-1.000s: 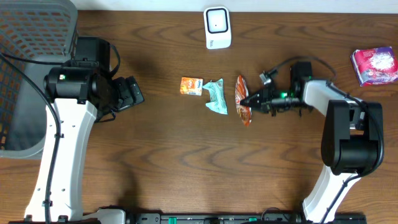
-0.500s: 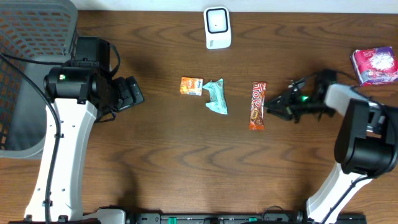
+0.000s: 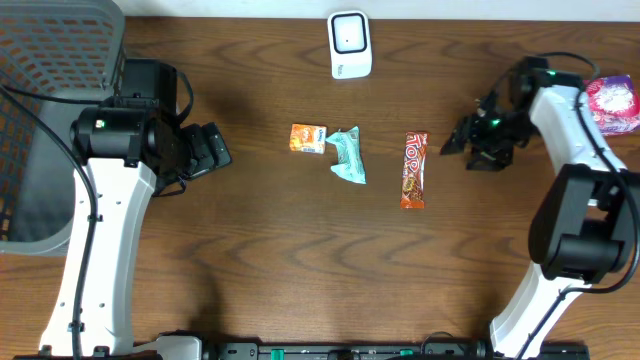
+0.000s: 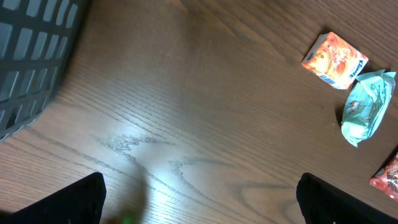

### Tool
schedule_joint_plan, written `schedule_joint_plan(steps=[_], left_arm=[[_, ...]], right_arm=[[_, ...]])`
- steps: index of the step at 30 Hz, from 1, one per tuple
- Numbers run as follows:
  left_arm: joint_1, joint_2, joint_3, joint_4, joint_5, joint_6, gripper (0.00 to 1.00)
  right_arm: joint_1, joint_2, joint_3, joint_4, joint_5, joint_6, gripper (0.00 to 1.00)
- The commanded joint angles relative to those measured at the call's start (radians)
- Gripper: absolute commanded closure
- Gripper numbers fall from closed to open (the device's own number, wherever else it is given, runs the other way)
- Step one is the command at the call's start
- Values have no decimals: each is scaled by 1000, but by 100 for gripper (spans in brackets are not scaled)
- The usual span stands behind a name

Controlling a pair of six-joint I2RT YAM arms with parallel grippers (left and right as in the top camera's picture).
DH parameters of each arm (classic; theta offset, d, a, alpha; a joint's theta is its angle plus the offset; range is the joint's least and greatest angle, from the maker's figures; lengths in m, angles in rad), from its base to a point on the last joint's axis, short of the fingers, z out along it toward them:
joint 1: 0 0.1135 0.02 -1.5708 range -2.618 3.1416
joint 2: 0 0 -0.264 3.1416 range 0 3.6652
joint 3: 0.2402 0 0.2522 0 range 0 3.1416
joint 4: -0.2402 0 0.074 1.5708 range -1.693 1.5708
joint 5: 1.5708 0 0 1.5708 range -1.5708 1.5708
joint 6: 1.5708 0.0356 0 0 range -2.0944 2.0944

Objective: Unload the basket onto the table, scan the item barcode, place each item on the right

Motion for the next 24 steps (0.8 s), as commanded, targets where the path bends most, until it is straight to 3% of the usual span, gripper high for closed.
schedule_joint_plan(steps=[1,8,16,24], left_arm=[[2,6,-3,-3,-10,-9,2],[2,6,-3,-3,-10,-9,2],[2,6,-3,-3,-10,-9,2],[2,6,-3,-3,-10,-9,2]], right_arm=[[66,-14,6,8,133,-22,38],[198,-10,2,66,230,65,38],[304,-10,-38,111,316,144,53],[379,-10,-149,234,454,204,56]])
